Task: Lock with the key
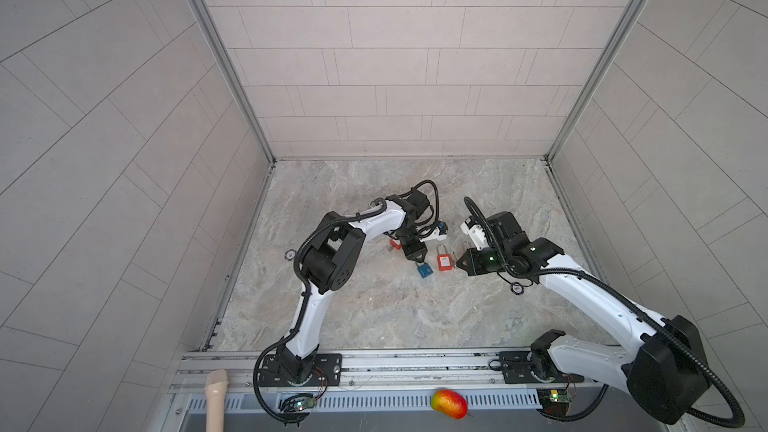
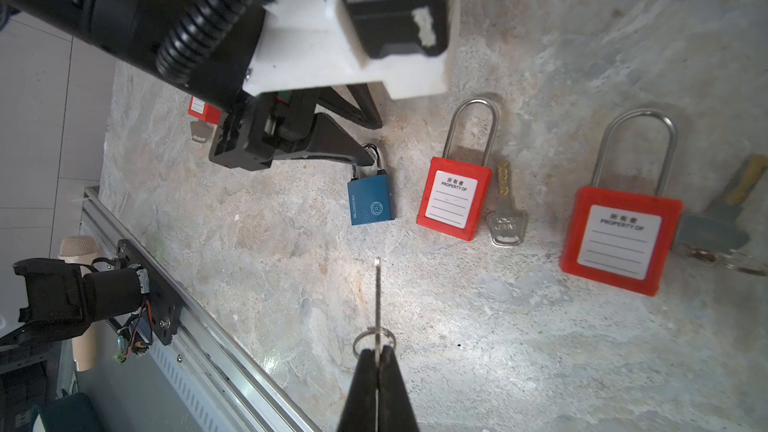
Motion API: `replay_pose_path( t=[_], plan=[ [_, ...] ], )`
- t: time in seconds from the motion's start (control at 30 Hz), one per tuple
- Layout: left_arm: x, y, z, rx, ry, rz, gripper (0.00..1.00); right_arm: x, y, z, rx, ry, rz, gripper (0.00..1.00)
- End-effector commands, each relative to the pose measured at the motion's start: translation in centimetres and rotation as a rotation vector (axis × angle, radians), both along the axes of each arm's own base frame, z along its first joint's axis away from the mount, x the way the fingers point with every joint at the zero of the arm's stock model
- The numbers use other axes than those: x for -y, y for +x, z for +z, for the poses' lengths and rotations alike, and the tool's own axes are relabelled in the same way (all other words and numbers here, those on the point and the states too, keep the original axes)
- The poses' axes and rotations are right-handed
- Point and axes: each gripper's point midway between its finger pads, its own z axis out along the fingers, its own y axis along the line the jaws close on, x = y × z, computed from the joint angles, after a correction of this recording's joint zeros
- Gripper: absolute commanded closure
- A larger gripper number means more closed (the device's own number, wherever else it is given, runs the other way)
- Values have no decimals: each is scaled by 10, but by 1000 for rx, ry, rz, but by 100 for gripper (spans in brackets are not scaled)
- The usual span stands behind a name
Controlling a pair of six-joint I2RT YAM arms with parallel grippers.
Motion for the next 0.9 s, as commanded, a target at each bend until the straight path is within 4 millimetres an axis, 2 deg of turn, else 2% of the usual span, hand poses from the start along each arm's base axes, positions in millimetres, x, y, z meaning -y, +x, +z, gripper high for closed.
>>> replay_pose_path(
  t=[0.0, 0.1, 0.2, 0.33, 0.4, 0.5, 0.6, 0.73, 0.87],
  plan=[
    [7, 22, 23, 107, -31, 10, 60, 0, 0, 1, 4, -11, -30, 100],
    [5, 37, 48, 145, -104, 78, 58, -1, 0, 0, 2, -45, -17, 100],
    [-5, 48, 78, 166, -205, 180, 58, -6, 2, -4, -14, -97, 21, 100],
    [-28, 47, 111, 192, -316, 313, 58, -20, 9, -12, -69, -186, 95, 100],
    [-43, 42, 121, 196, -347, 391, 58, -29, 14, -18, -110, -235, 134, 100],
    [-68, 33, 126, 180, -388, 520, 58, -42, 22, -29, -163, -292, 177, 100],
    [-87, 19, 128, 174, -417, 598, 58, -46, 29, -43, -202, -346, 195, 100],
    [-102, 1, 128, 201, -429, 641, 57, -46, 35, -63, -266, -409, 201, 100],
    [-113, -6, 135, 255, -450, 676, 57, -45, 39, -75, -295, -455, 212, 100]
  ],
)
